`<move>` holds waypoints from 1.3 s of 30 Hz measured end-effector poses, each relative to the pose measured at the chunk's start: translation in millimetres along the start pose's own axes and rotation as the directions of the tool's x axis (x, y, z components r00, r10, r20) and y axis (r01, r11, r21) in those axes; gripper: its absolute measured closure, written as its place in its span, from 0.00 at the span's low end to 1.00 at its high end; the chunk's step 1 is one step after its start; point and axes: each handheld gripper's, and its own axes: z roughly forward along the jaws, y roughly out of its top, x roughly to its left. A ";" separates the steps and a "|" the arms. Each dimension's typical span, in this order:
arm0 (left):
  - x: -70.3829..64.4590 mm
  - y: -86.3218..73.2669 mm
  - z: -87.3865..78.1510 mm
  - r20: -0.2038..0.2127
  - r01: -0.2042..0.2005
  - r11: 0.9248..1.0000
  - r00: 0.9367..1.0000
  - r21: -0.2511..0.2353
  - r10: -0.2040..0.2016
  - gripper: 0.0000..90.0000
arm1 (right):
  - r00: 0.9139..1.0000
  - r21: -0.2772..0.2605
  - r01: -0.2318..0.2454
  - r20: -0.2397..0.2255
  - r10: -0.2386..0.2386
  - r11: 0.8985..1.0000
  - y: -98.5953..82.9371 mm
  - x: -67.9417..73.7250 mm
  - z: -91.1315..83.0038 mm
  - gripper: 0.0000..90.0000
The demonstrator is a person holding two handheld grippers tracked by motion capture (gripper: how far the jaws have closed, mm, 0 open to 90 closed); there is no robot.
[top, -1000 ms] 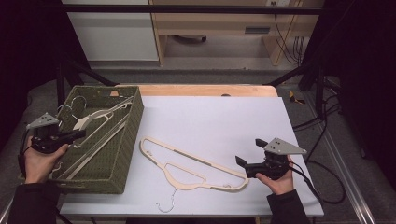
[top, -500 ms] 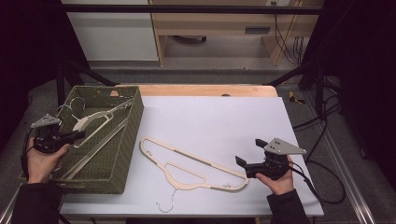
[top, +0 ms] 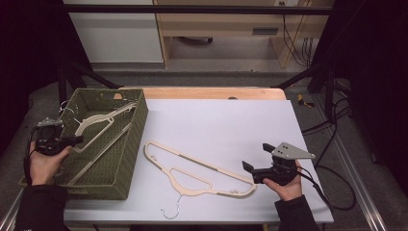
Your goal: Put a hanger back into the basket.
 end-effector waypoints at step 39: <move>4.1 -5.7 10.8 -0.083 0.022 0.991 0.996 0.130 -0.012 0.55 | 1.000 -0.001 0.000 -0.001 0.000 1.000 0.1 0.4 -0.3 0.04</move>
